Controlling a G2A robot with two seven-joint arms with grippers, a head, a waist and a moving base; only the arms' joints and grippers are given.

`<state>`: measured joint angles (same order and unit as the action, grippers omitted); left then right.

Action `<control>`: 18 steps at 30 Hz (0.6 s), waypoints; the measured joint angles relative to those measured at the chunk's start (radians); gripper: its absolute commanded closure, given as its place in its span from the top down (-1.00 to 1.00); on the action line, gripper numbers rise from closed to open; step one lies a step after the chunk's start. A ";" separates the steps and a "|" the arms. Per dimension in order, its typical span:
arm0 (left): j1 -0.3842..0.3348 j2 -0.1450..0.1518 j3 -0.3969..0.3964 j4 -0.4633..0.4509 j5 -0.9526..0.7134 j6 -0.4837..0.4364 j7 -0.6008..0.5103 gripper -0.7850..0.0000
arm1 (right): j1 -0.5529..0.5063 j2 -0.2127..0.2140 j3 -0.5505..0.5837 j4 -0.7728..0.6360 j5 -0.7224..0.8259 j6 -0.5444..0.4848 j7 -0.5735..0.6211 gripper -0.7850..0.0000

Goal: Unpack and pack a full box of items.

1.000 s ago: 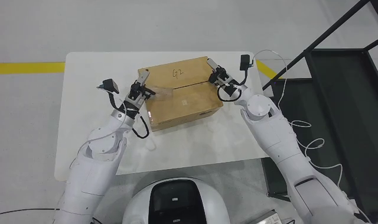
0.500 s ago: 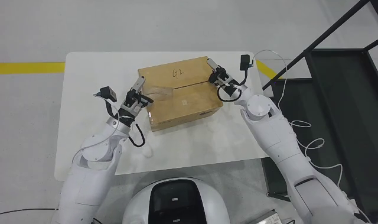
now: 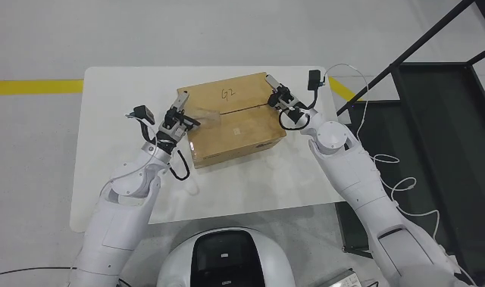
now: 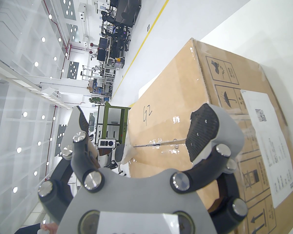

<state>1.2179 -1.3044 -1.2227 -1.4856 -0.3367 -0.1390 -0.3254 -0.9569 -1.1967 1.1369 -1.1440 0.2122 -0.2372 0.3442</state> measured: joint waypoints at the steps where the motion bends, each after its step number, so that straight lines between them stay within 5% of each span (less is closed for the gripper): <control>1: -0.007 -0.002 0.006 0.009 0.000 0.001 -0.001 1.00 | 0.000 0.000 0.000 0.000 0.000 0.000 0.000 1.00; 18: -0.003 -0.012 0.046 0.007 0.005 0.030 -0.020 1.00 | 0.000 0.000 0.000 0.000 0.000 0.000 0.000 1.00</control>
<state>1.2146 -1.3161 -1.1764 -1.4784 -0.3317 -0.1094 -0.3450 -0.9569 -1.1967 1.1369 -1.1440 0.2122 -0.2372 0.3442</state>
